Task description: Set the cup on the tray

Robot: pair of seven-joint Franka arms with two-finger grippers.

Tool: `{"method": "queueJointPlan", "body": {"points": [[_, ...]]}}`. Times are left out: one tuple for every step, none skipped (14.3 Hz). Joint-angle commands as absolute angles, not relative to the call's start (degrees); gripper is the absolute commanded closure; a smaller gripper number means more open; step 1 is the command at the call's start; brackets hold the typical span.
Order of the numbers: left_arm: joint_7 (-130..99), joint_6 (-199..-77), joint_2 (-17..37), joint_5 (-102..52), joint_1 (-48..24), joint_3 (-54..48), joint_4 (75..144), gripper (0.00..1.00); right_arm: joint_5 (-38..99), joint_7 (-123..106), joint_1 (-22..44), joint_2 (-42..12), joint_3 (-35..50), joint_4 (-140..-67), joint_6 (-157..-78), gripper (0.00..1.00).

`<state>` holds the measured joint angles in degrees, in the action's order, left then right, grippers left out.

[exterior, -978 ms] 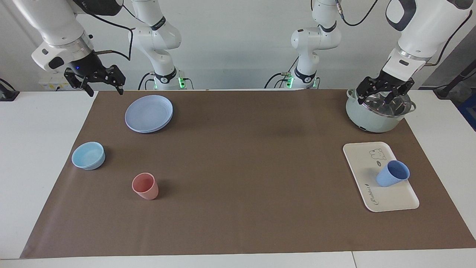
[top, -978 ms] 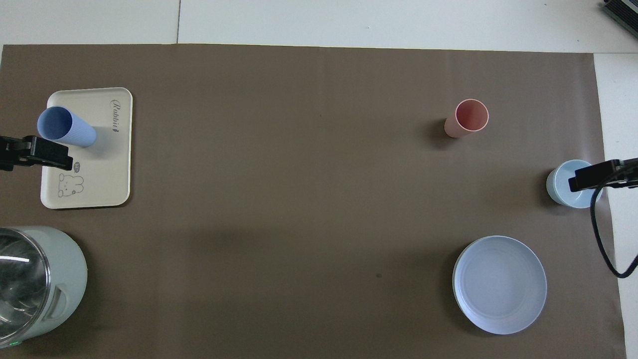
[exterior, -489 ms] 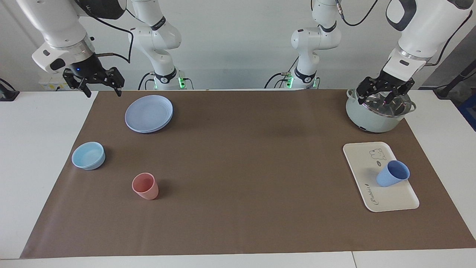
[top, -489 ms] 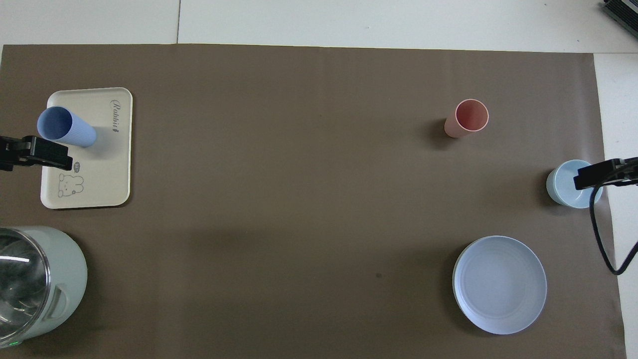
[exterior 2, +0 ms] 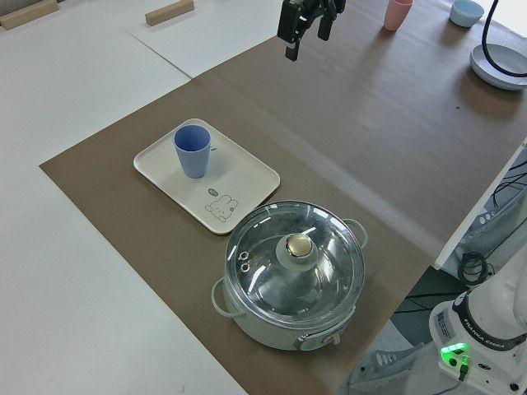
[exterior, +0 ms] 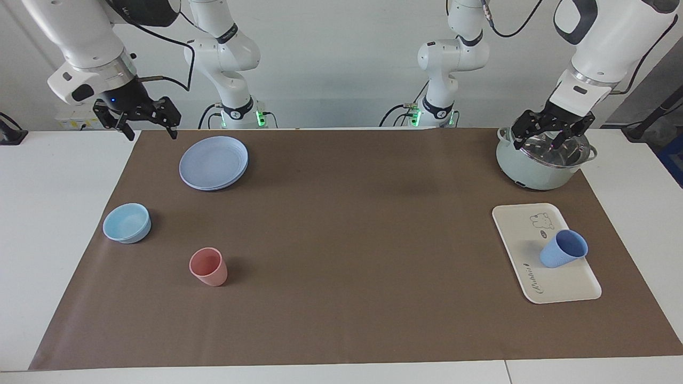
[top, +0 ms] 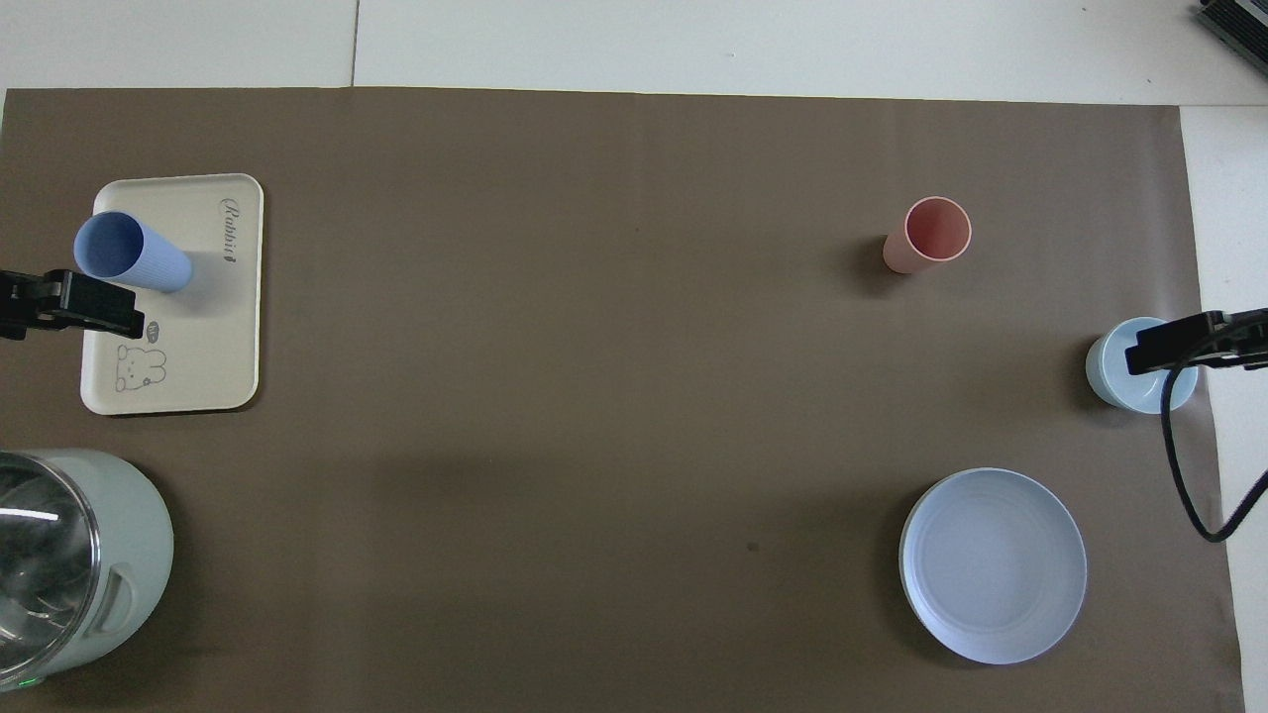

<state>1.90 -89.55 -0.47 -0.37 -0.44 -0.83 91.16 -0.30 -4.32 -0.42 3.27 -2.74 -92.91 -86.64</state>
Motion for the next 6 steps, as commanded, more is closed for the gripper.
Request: {"method": "queueJointPlan", "body": {"points": [[1.1, -89.6, -2.0, 0.7, -0.5, -0.9, 92.8, 0.0, 0.3, -3.3, -1.0, 4.2, -2.3, -94.2, -87.4, 0.0], [1.1, -89.6, -2.0, 0.7, -0.6, -0.9, 92.7, 0.0, 0.3, -3.3, -1.0, 4.3, -2.3, -94.4, -87.6, 0.0], [1.1, -89.9, -2.0, 0.7, -0.7, -0.9, 92.8, 0.0, 0.3, -3.5, -1.1, 4.3, -2.2, -94.4, -87.5, 0.0], [1.1, -90.0, -1.9, 0.7, -0.7, -0.9, 92.8, 0.0, 0.3, -3.5, -1.0, 4.3, -2.3, -94.4, -87.5, 0.0], [1.1, -89.9, -1.9, 0.7, -0.8, -0.9, 92.7, 0.0, 0.2, -3.5, -1.1, 4.2, -2.3, -94.3, -87.5, 0.0], [1.1, -89.9, -1.9, 0.7, -0.9, -0.9, 92.6, 0.0, 0.3, -3.4, -1.3, 4.3, -2.2, -94.3, -87.5, 0.0]]}}
